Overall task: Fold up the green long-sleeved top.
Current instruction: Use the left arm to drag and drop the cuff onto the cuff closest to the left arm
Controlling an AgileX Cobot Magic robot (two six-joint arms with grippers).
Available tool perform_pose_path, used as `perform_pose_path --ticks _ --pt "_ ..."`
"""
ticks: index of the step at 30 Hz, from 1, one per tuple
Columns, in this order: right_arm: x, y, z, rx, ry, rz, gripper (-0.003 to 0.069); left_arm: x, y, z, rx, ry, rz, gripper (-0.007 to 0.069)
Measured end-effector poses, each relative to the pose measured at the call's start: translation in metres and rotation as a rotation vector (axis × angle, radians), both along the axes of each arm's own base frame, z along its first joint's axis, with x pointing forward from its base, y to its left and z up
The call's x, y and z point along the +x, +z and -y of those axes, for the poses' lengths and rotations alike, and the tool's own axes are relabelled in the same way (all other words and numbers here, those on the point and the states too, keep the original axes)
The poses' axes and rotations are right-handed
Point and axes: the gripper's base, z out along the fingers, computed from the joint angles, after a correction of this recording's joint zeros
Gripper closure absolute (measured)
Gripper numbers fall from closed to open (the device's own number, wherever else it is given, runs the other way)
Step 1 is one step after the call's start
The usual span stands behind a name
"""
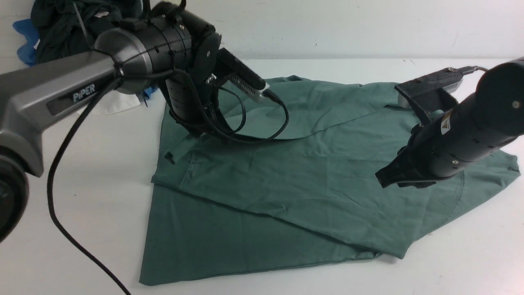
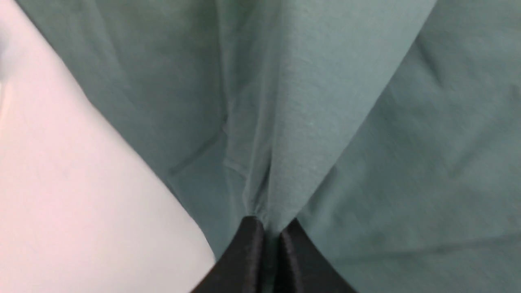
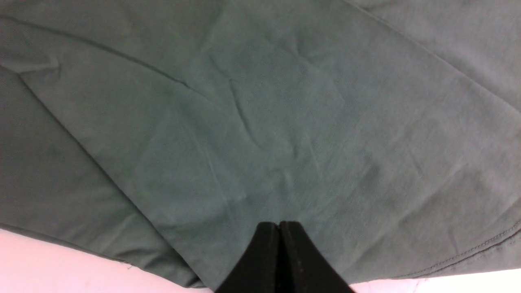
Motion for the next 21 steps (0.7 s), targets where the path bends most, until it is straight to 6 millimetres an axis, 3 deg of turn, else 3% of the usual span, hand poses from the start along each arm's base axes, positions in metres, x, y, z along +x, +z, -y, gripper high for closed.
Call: perform_pose_path --ticks 3,7,8,10,13,17,19,21 --pt "0.001 0.000 0.000 0.003 0.000 0.007 0.0662 -0.005 -0.010 0.000 0.014 0.020 -0.083 0.0612" --pt "0.002 0.001 -0.001 0.008 0.001 0.019 0.0662 -0.005 -0.063 0.004 0.058 0.028 -0.230 0.0612" --pt "0.002 0.001 -0.001 0.008 0.001 0.019 0.0662 -0.005 -0.064 0.005 0.058 0.027 -0.232 0.0612" --pt "0.002 0.001 -0.001 0.008 0.001 0.019 0.0662 -0.007 -0.084 0.011 0.072 0.022 -0.291 0.0602" --pt "0.002 0.001 -0.001 0.008 0.001 0.019 0.0662 -0.012 -0.078 0.020 0.056 -0.004 -0.297 0.0565" --pt "0.002 0.001 -0.001 0.008 0.001 0.019 0.0662 -0.011 -0.046 0.031 -0.024 -0.039 -0.241 0.0453" --pt "0.002 0.001 -0.001 0.008 0.001 0.019 0.0662 -0.009 -0.028 0.029 -0.036 -0.041 -0.201 0.0385" --pt "0.002 0.001 -0.001 0.008 0.001 0.019 0.0662 -0.008 -0.021 0.025 -0.040 -0.035 -0.186 0.0358"
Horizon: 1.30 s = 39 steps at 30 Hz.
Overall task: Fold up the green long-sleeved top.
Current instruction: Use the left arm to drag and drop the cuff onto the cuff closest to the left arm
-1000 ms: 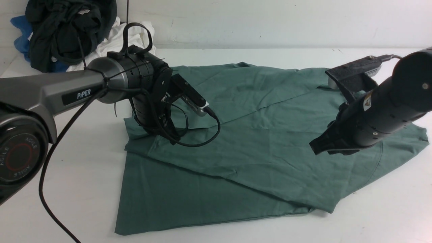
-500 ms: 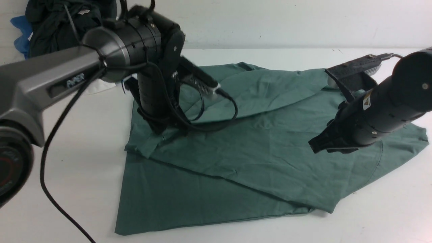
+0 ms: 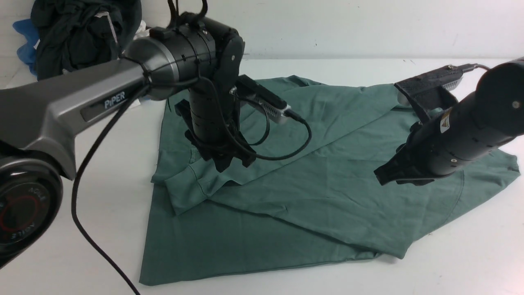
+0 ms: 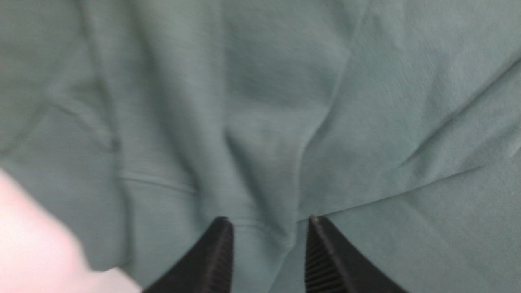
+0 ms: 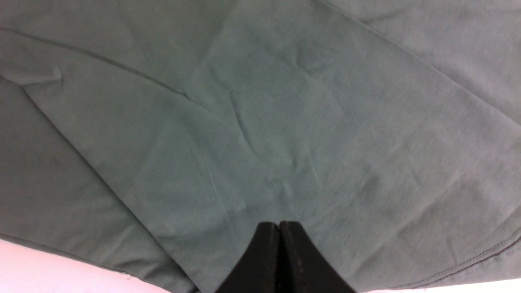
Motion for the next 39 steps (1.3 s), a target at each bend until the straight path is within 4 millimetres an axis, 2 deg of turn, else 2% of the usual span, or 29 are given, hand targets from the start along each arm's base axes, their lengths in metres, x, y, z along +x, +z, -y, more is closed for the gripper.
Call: perform_pose_path --ticks 2,5,8,11,15,16,20,21,24,27,31,35,39 --pt "0.000 0.000 0.000 0.000 0.000 0.000 0.0662 0.004 0.003 -0.009 -0.005 0.026 0.006 0.0315" --pt "0.000 0.000 0.000 0.000 0.000 0.001 0.0662 0.014 -0.008 -0.028 0.004 0.083 -0.019 0.0312" --pt "0.000 0.000 0.000 0.001 0.000 0.002 0.0662 0.022 -0.023 -0.038 0.017 0.116 -0.050 0.0330" --pt "0.000 0.000 0.000 0.004 -0.001 0.002 0.0662 0.031 -0.052 -0.054 0.048 0.156 -0.112 0.0375" --pt "0.000 0.000 0.000 0.005 -0.001 0.002 0.0662 0.034 -0.071 -0.056 0.064 0.162 -0.152 0.0414" --pt "0.000 0.000 0.000 0.005 -0.001 0.002 0.0662 0.034 -0.071 -0.056 0.064 0.161 -0.152 0.0414" --pt "0.000 0.000 0.000 0.006 -0.002 0.002 0.0662 0.035 -0.071 -0.055 0.071 0.148 -0.147 0.0509" --pt "0.000 0.000 0.000 0.006 -0.002 0.002 0.0662 0.035 -0.069 -0.055 0.089 0.138 -0.133 0.0568" --pt "0.000 0.000 0.000 0.007 -0.002 0.002 0.0662 0.034 -0.060 -0.055 0.109 0.124 -0.103 0.0595" --pt "0.000 0.000 0.000 0.005 -0.001 0.002 0.0662 0.030 -0.023 -0.058 0.104 0.146 -0.014 0.0601" --pt "0.001 0.001 -0.001 0.011 -0.001 0.016 0.0662 0.028 -0.004 -0.063 0.102 0.164 0.035 0.0601" --pt "0.001 0.001 -0.001 0.019 -0.003 0.017 0.0662 0.031 -0.017 -0.068 0.110 0.181 0.004 0.0601" --pt "0.001 0.001 -0.002 0.029 -0.007 0.014 0.0662 0.038 -0.049 -0.071 0.139 0.189 -0.063 0.0569"
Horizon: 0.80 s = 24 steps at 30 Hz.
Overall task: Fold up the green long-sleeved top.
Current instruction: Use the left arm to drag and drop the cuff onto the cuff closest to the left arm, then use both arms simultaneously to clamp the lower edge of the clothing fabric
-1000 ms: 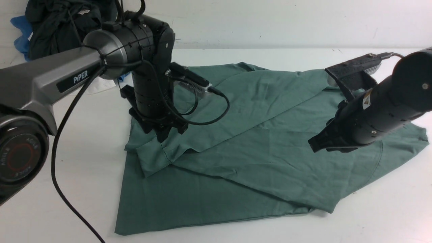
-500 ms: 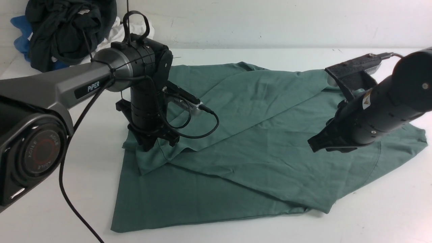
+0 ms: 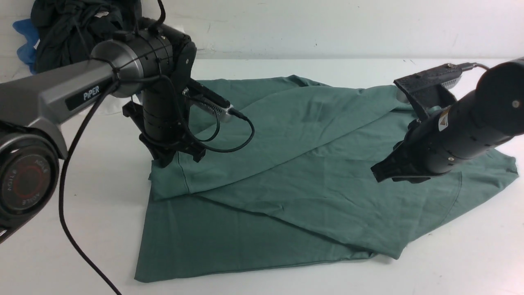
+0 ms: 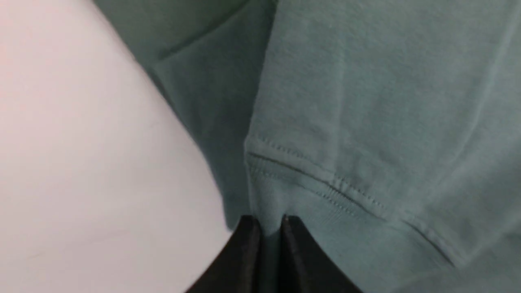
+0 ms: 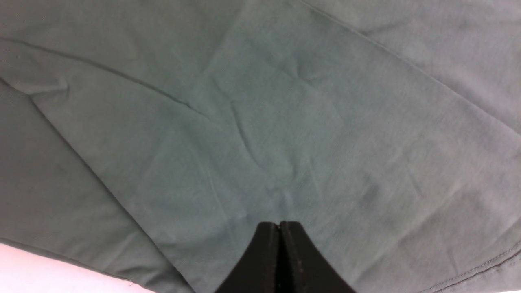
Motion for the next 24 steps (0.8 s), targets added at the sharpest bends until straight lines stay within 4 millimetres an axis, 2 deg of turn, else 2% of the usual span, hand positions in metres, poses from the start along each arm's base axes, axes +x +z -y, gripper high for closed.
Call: perform_pose_path --ticks 2,4,5,6,7,8,10,13,14,15,17,22,23,24 --pt "0.000 0.000 0.000 0.000 0.000 -0.001 0.0662 0.001 -0.007 0.000 0.006 0.000 -0.014 0.0542" --pt "-0.001 -0.001 0.001 -0.013 0.007 -0.013 0.0662 0.000 -0.007 0.001 -0.002 0.003 -0.017 0.0454" --pt "-0.001 -0.001 0.001 -0.014 0.008 -0.013 0.0662 0.000 -0.006 0.001 -0.005 0.003 -0.016 0.0454" --pt "-0.003 -0.002 0.002 -0.027 0.016 -0.033 0.0662 -0.003 0.007 0.002 -0.036 0.011 0.004 0.0382" --pt "-0.003 -0.002 0.002 -0.029 0.018 -0.035 0.0662 -0.003 0.009 0.002 -0.040 0.012 0.006 0.0374" --pt "-0.005 -0.003 0.002 -0.041 0.027 -0.052 0.0662 -0.008 0.026 0.003 -0.085 0.020 0.032 0.0321" --pt "-0.006 -0.003 0.003 -0.050 0.036 -0.064 0.0662 -0.016 0.057 0.004 -0.139 0.024 0.086 0.0263" --pt "-0.007 -0.004 0.003 -0.053 0.044 -0.075 0.0662 -0.042 0.094 0.006 -0.208 0.014 0.132 0.0227" --pt "-0.007 -0.004 0.003 -0.053 0.045 -0.074 0.0662 -0.044 0.095 0.006 -0.212 0.012 0.131 0.0225" --pt "-0.007 -0.004 0.003 -0.054 0.051 -0.073 0.0662 -0.058 0.100 0.007 -0.216 -0.007 0.122 0.0221" --pt "-0.007 -0.004 0.002 -0.053 0.061 -0.075 0.0662 -0.082 0.090 0.013 -0.199 -0.060 0.059 0.0221" --pt "-0.007 -0.003 -0.002 -0.019 0.087 -0.069 0.0662 -0.145 0.019 0.024 -0.087 -0.262 -0.230 0.0219" --pt "-0.007 -0.003 -0.002 -0.017 0.088 -0.069 0.0662 -0.146 0.019 0.025 -0.087 -0.265 -0.230 0.0219" --pt "-0.007 -0.003 -0.003 -0.004 0.092 -0.067 0.0662 -0.154 0.008 0.025 -0.072 -0.316 -0.256 0.0219"
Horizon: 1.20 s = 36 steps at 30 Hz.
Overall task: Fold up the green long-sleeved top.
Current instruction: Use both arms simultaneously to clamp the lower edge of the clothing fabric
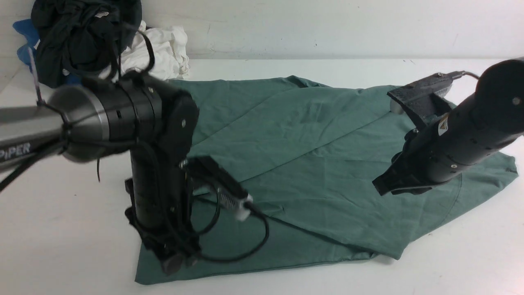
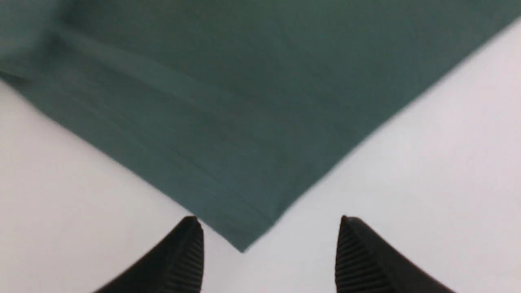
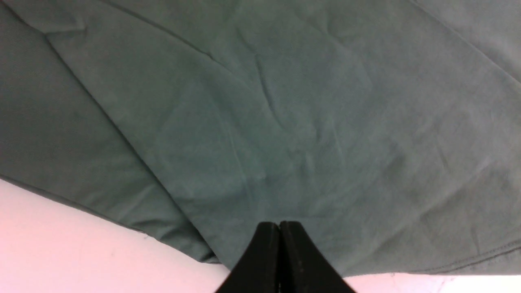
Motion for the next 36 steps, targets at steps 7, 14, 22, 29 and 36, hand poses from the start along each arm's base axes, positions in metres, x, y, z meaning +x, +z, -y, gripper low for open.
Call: perform_pose_path --ticks 7,14,22,29,36 --pt "-0.002 0.002 -0.010 0.089 0.074 0.002 0.0662 -0.020 -0.036 -0.009 0.022 -0.262 -0.005 0.0219" --pt "-0.003 0.003 -0.014 0.112 0.138 0.012 0.0662 -0.025 -0.046 -0.011 -0.026 -0.387 0.058 0.0404" --pt "-0.002 0.001 -0.005 -0.059 0.298 0.053 0.0662 -0.022 -0.037 -0.017 0.029 -0.273 0.156 0.0626" --pt "0.000 -0.001 0.007 -0.228 0.371 0.064 0.0662 -0.017 0.010 -0.034 0.118 -0.109 0.440 0.0631" --pt "-0.003 -0.003 0.011 -0.285 0.399 0.018 0.0656 -0.019 0.025 -0.038 0.108 -0.040 0.511 0.0631"
